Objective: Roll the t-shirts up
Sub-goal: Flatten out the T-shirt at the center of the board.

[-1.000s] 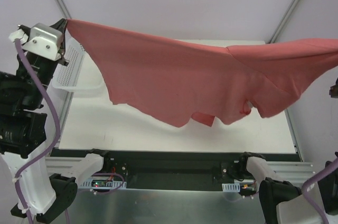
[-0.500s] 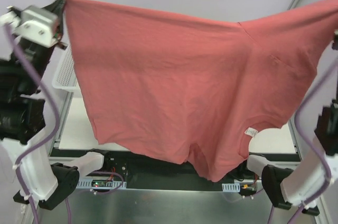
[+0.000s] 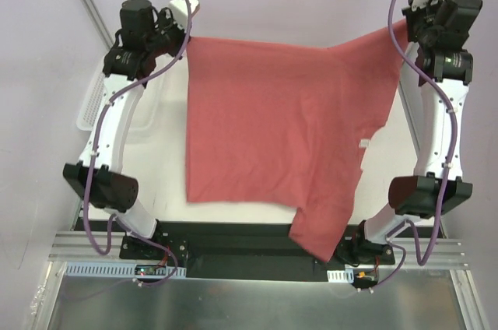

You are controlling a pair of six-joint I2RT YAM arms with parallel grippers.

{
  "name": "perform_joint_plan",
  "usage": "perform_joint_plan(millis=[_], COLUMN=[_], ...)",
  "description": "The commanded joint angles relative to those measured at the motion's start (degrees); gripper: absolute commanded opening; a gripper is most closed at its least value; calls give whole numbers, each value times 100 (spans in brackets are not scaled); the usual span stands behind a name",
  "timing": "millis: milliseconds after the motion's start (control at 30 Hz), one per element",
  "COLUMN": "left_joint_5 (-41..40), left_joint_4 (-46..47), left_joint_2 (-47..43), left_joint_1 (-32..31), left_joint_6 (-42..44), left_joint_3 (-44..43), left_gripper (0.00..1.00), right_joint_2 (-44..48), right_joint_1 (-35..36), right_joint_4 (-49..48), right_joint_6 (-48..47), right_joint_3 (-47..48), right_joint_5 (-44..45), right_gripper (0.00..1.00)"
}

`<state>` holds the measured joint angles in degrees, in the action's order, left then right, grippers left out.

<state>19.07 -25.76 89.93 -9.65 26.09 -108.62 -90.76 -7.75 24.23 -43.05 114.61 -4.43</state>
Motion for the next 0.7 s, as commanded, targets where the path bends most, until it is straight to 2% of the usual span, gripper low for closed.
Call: perform_joint_plan(millis=[0, 100, 300, 467, 667], left_joint_5=[-166, -158, -184, -421, -694], left_joint_4=[308, 308, 308, 308, 308], left_joint_2=[138, 130, -581, -1451, -2409], left_joint_1=[60, 60, 77, 121, 156], left_joint_6=[-86, 106, 248, 300, 511], left_joint_3=[-1195, -1557, -1294, -890, -617], left_gripper=[0, 0, 0, 0, 0], right_joint_2=[41, 233, 1147, 2202, 2957], right_joint_1=[98, 124, 133, 151, 151], right_joint_4=[-568, -603, -639, -165, 512], right_joint_6=[-283, -555, -846, -819, -670], right_joint_3=[1160, 1275, 801, 554, 983], right_joint_5=[407, 399, 776, 812, 821], right_gripper=[1, 1, 1, 1, 1])
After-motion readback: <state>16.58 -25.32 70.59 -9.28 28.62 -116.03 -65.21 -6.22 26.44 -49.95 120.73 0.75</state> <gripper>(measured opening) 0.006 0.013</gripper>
